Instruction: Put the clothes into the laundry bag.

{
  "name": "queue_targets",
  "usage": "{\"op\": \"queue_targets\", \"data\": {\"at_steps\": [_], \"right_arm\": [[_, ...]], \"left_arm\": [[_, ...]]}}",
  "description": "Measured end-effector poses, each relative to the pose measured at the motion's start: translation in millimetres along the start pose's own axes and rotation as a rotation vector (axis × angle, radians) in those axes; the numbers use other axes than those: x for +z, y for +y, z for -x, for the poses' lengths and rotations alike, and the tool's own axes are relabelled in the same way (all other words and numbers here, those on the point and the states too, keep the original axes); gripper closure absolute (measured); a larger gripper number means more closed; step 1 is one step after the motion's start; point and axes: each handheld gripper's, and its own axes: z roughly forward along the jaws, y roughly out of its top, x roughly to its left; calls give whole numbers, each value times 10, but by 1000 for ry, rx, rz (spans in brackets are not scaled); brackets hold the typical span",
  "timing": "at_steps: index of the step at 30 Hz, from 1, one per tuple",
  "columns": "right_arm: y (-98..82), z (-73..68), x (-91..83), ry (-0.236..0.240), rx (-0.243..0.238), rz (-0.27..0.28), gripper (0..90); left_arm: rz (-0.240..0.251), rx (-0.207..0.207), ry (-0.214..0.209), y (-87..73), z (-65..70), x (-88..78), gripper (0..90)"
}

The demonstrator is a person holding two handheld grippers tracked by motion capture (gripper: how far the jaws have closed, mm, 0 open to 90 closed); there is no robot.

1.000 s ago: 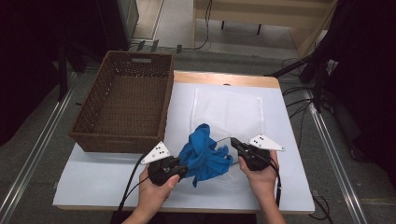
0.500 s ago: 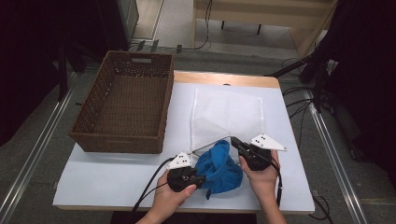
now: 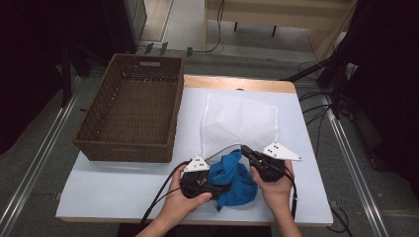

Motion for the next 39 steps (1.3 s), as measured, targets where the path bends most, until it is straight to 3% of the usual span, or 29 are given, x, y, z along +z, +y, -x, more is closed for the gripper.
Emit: {"op": "queue_targets", "data": {"at_steps": [4,6,8,9,12,14,20,23,28,31,33,36,37,39], "right_arm": [[1,11,-6,0,3,4,900],[2,4,1,4,0,4,900],[4,-8,6,3,-5,5,900],[6,-19,6,5,-2,4,900],[13,-37,4,11,-9,7,900],[19,-49,-1,14,-8,9,900],[47,-101,-23,32,-22,26,900],[83,-137,-64,40,-33,48,900],[125,-153,-126,47,-37,76,900],[132,-135,-141,53,-25,87,900],[130,-130,-138,51,-25,84,900],[110,-126,-113,49,-24,69,900],[102,-124,-103,49,-26,64,900],[90,-122,-92,46,-29,60,900]], "left_arm": [[79,-2,7,86,-14,-115,272],[92,-10,-6,117,-20,-122,357],[47,1,-22,138,-26,-80,566],[22,-7,-21,147,-34,-45,620],[-43,-82,-73,173,-99,72,706],[-70,-88,-57,197,-113,142,735],[-110,-106,11,368,-151,303,752],[-97,-129,37,456,-183,343,753],[76,-166,49,556,-213,220,766],[147,-143,69,547,-186,212,764],[114,-139,96,512,-203,305,752],[-44,-146,83,413,-326,541,659],[-55,-128,89,379,-338,567,636],[-30,-97,86,371,-318,537,584]]}}
